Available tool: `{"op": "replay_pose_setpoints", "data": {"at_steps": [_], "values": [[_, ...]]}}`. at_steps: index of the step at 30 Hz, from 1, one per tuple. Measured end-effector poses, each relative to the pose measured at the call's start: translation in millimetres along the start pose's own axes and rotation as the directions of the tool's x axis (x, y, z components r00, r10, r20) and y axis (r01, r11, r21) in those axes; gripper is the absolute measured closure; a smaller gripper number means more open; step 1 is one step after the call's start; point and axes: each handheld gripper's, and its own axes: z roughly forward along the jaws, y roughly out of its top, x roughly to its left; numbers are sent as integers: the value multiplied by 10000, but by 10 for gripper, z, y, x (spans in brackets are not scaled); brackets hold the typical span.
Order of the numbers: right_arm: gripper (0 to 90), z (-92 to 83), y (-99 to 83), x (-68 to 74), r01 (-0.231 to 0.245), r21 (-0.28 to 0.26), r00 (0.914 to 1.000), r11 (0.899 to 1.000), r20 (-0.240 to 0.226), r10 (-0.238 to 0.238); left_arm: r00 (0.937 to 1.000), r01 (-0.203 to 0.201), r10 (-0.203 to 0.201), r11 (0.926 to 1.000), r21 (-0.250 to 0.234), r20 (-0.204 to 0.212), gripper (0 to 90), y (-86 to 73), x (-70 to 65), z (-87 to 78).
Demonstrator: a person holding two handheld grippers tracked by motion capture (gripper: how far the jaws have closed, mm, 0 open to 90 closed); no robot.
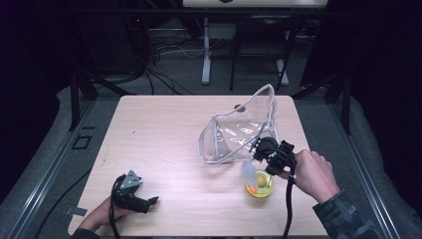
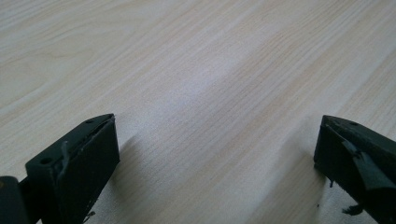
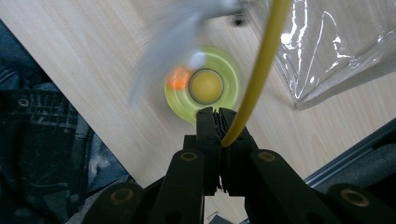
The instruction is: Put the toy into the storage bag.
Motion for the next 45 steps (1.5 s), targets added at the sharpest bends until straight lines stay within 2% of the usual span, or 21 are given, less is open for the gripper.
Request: {"op": "replay_pose_setpoints", "data": {"at_steps": [3,7,9,13,14,18,20,30,32,38,39,41,44,45], "values": [[875,-6,-3,4,93,100,9999,9999,94,-94,10000,0,0,10000,0,0,0,0,0,0],[876,-30,-5,-19,27,-94,9996,10000,278,-25,10000,4,-4,10000,0,2,0,0,0,0],[875,-34,-12,-21,-84,-304,9998,9995,192,90,10000,-1,1,10000,14,-2,0,1,0,-1],[874,-82,-33,-45,-31,-225,9987,9997,515,42,10000,-6,6,10000,24,11,0,1,1,-1],[874,-89,-43,-52,-225,-365,9990,9991,387,239,10000,-8,8,10000,20,11,0,2,1,0],[874,-129,-76,-81,-395,-374,9983,9985,402,410,10000,-4,4,10000,21,16,0,2,1,0],[875,-157,-85,-109,-328,-201,9981,9993,507,338,10000,-2,2,10000,18,11,0,1,1,0],[873,-204,-174,-253,-828,-445,9936,9956,732,860,10000,-4,4,10000,1,3,0,1,-1,1],[873,-224,-192,-286,-792,-308,9924,9964,925,817,10000,-5,5,10000,-3,3,0,0,0,1],[875,-239,-245,-354,-1117,-324,9893,9932,910,1143,10000,-4,4,10000,-2,3,0,0,0,1],[875,-249,-248,-367,-1049,-119,9889,9944,1046,1056,10000,-4,4,10000,0,5,0,0,0,1],[876,-255,-264,-386,-1198,-248,9876,9925,993,1217,10000,-2,2,10000,-3,5,0,0,0,1],[875,-278,-287,-431,-1238,-133,9862,9922,1092,1245,10000,-1,1,10000,1,12,0,1,0,1],[876,-277,-295,-442,-1313,-172,9865,9912,968,1324,10000,-2,2,10000,2,11,0,1,0,1]]}}
